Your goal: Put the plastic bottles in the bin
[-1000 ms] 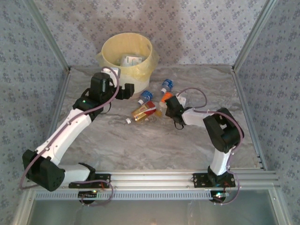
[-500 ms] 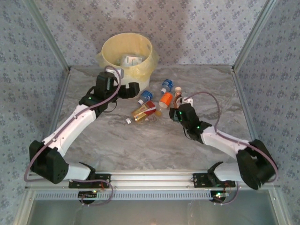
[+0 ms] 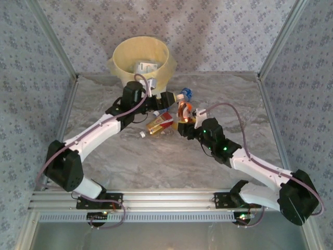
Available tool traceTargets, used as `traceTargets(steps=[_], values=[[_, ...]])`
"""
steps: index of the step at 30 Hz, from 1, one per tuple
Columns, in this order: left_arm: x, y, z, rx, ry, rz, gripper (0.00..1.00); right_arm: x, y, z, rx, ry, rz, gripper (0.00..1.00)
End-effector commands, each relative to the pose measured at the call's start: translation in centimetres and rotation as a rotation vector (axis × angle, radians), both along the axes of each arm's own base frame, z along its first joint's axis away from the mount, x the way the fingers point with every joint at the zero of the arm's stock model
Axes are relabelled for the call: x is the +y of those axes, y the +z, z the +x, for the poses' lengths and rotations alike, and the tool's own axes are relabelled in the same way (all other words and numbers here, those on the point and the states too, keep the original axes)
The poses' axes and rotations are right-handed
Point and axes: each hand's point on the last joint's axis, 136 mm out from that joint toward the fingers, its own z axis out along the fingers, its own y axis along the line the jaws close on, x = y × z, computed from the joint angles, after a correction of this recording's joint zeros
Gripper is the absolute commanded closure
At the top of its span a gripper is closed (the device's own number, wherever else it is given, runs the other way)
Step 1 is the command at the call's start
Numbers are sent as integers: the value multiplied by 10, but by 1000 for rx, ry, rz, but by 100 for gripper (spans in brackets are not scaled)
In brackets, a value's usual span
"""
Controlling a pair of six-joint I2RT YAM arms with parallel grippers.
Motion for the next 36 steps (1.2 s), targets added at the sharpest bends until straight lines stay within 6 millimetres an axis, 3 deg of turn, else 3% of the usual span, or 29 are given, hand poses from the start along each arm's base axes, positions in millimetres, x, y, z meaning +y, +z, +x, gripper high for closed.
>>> traceTargets(steps=[1, 7, 14, 21, 24, 31, 34, 36], values=[[-22, 25, -4, 11, -53, -89, 4, 23, 39, 2, -88, 77, 62, 57], [-42, 30, -12, 2, -125, -110, 8, 42, 46, 5, -101, 130, 68, 57], [-46, 30, -14, 18, -149, -112, 19, 50, 52, 7, -115, 153, 80, 57], [-40, 18, -10, 30, -116, -46, 49, 50, 53, 6, -116, 153, 87, 56], [-39, 15, -10, 32, -113, -32, 55, 50, 54, 4, -111, 158, 88, 53], [-41, 26, -9, 6, -130, -63, 65, 45, 49, -3, -88, 180, 69, 32], [-34, 29, -5, -4, -111, -64, 65, 43, 49, -9, -82, 208, 38, 11], [-28, 31, 0, -9, -93, -57, 65, 39, 47, -14, -68, 222, 2, 6]])
